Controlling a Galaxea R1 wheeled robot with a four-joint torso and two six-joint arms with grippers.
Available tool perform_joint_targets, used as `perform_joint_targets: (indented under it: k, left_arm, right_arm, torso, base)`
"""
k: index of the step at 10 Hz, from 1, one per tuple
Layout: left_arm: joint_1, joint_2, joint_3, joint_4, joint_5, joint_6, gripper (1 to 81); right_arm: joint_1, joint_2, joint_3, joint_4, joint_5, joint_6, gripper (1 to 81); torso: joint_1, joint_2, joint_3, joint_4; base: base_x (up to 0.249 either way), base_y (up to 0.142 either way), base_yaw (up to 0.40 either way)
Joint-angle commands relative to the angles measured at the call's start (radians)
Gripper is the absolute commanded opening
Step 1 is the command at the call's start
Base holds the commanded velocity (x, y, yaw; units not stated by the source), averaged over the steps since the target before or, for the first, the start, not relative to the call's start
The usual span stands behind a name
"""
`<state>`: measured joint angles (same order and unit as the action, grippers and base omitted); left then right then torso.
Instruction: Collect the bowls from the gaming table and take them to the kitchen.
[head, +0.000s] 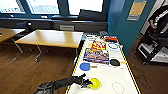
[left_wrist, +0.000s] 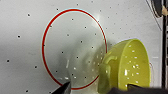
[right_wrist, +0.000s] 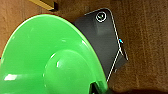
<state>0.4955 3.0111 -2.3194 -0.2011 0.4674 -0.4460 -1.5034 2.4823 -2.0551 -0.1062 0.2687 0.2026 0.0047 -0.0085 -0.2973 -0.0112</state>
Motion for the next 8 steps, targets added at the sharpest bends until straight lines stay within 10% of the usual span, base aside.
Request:
perform_joint_targets:
  k: [1,2,3,8]
  left_arm:
    - [-0.11,0.01,0.001,0.023,0.054,-0.002,81.1]
    - [-0.098,0.011,0.001,0.035,0.054,-0.002,81.1]
    - [-0.091,0.008,0.003,0.06,0.062,-0.002,1.0]
    - [-0.107,-0.058,0.096,0.061,0.068,0.006,1.0]
  right_arm:
    - [0.022,-0.037,0.009,-0.017,-0.051,0.008,1.0]
    - [0.024,-0.035,0.006,-0.017,-0.052,0.009,1.0]
    - [0.025,-0.034,0.0,-0.017,-0.062,0.011,1.0]
    - [0.025,-0.012,-0.036,-0.02,-0.065,0.011,1.0]
  torso:
    - [0.0,0.0,0.0,0.0]
    - [0.0,0.0,0.0,0.0]
    - [0.0,0.0,0.0,0.0]
    - [0.0,0.0,0.0,0.0]
  base:
    - [0.0,0.0,0.0]
    - [0.0,0.0,0.0]
    - [0.0,0.0,0.0]
    - [0.0,0.0,0.0]
